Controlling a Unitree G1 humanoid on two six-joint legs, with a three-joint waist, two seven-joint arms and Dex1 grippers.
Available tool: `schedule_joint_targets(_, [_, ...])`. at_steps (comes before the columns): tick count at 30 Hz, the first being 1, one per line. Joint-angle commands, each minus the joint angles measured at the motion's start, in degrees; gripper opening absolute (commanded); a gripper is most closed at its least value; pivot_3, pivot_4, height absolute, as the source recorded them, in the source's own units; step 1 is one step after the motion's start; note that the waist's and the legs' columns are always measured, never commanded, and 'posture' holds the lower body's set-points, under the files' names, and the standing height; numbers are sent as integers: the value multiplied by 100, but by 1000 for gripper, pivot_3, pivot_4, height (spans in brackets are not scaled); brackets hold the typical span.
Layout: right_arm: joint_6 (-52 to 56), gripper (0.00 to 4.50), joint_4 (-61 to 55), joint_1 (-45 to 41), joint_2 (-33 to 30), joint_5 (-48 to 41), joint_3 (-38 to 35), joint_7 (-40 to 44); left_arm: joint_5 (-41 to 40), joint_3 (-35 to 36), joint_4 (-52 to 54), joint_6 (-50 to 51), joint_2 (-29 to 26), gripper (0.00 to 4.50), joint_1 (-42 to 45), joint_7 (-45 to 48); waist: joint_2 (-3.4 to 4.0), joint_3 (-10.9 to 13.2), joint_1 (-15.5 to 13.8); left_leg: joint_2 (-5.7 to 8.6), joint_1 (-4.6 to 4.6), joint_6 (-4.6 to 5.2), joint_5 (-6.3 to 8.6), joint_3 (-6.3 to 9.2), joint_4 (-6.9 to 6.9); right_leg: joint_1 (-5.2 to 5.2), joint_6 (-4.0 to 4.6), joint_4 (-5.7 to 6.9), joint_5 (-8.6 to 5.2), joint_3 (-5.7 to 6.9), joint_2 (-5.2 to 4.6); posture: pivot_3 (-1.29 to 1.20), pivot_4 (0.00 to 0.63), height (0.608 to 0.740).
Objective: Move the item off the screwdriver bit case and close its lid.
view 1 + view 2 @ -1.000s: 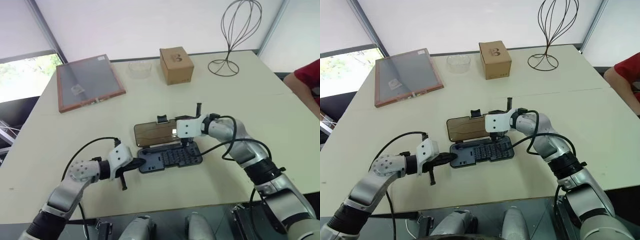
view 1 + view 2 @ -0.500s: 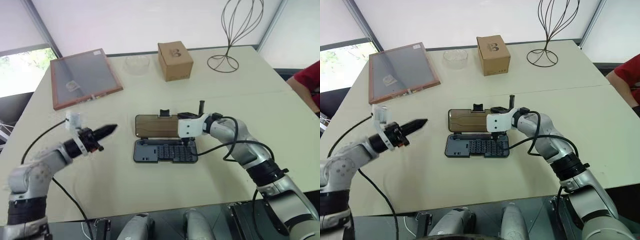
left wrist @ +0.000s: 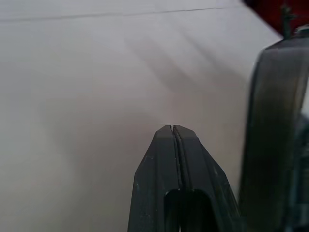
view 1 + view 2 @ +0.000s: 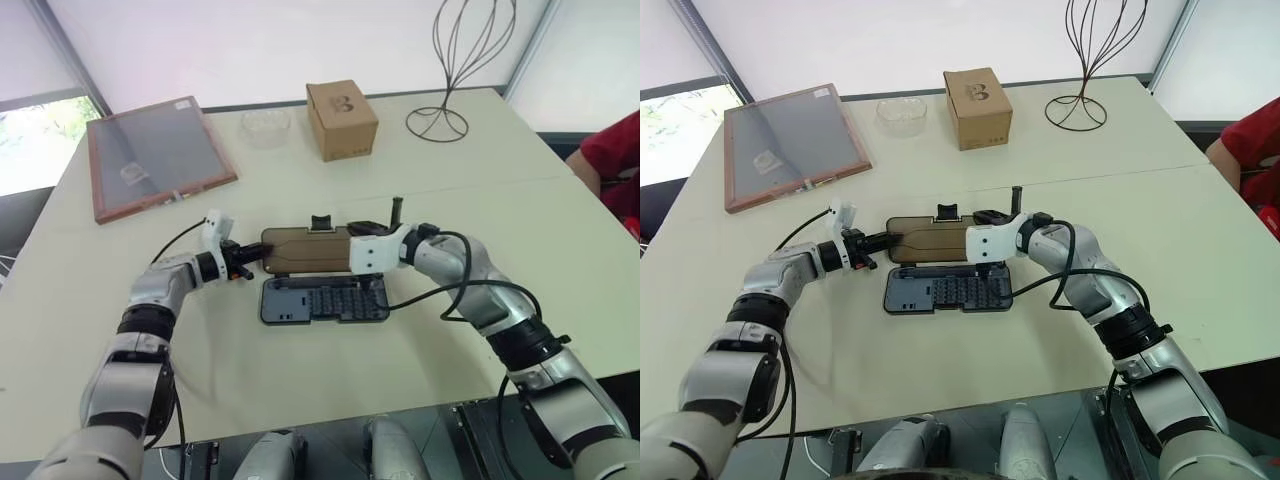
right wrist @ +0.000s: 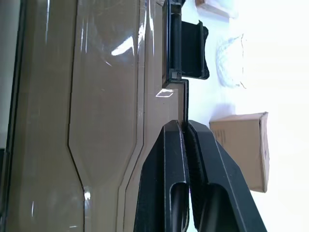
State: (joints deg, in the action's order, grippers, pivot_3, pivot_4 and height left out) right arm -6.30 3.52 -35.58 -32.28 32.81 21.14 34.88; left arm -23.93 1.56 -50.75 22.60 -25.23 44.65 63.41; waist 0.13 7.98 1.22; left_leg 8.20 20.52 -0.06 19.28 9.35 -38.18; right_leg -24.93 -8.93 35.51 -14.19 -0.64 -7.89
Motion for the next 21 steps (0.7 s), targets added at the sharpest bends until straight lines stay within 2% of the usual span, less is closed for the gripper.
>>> schedule_joint_targets(1, [76, 973, -294, -17, 66, -106, -84, 93, 172, 26, -329, -104, -52, 0, 237, 475, 0, 0, 2, 0, 0, 0, 0, 0, 1, -2, 0, 2, 0, 0, 0, 0, 150, 740])
schedule_joint_targets(7, [285, 4116, -893, 95, -56, -83, -137, 397, 302, 112, -734, -99, 15, 0, 583, 840, -1, 1, -14, 4, 36, 0, 0, 3, -17, -37, 0, 28, 0, 0, -2, 0, 150, 740])
schedule_joint_targets(8, [415, 4469, -1256, 196, -203, -215, -231, 679, 304, 122, -728, -70, 14, 0, 622, 888, -1, 1, -18, 5, 45, 0, 0, 5, -21, -44, 0, 41, 0, 0, -2, 0, 150, 740])
schedule_joint_targets(9, [568, 4469, -1747, 296, -427, -546, -379, 1131, 298, 133, -710, -23, 8, 0, 666, 947, -1, 1, -25, 6, 59, 0, 0, 8, -31, -52, 0, 51, 0, 2, -2, 0, 150, 740])
schedule_joint_targets(10, [852, 4469, -2314, 356, -684, -1114, -622, 1691, 299, 127, -692, 35, -10, 0, 716, 1049, -3, 3, -43, 8, 93, 0, 0, 20, -92, -70, -1, 59, 0, 10, -2, 0, 150, 740])
schedule_joint_targets(12, [1775, 4469, -3282, 361, -1096, -2395, -1123, 2674, 322, 94, -628, 116, -54, 0, 792, 1263, -3, 6, -30, 17, 135, 1, 1, 27, -101, -98, -2, 62, 1, 13, -7, 0, 150, 740])
schedule_joint_targets(13, [2377, 4469, -3611, 318, -1216, -2949, -1353, 2965, 335, 79, -591, 144, -67, 0, 817, 1346, -4, 6, -27, 18, 145, 1, 1, 26, -100, -101, -2, 62, 1, 13, -8, 0, 150, 740])
schedule_joint_targets(16, [4960, 4469, -4305, -48, -2061, -5362, -2704, 3907, 441, -147, -213, 168, -87, 0, 871, 1770, -11, 12, -44, 16, 153, 2, 2, 28, -108, -94, -2, 60, 2, 18, -9, 0, 150, 740])
schedule_joint_targets(18, [5855, 4469, -4198, -304, -2524, -6317, -3412, 4108, 501, -460, 414, 311, -154, 0, 751, 2244, -15, 15, -71, 16, 157, 5, 3, 31, -114, -92, -1, 56, 2, 20, -14, 0, 150, 740])
schedule_joint_targets(21, [6219, 4469, -3797, -510, -2676, -6627, -3824, 3660, 381, -956, 1764, 705, -365, 0, 403, 2832, -17, 16, -66, 15, 155, 10, 6, 32, -111, -86, 0, 59, 2, 21, -19, 0, 150, 740])
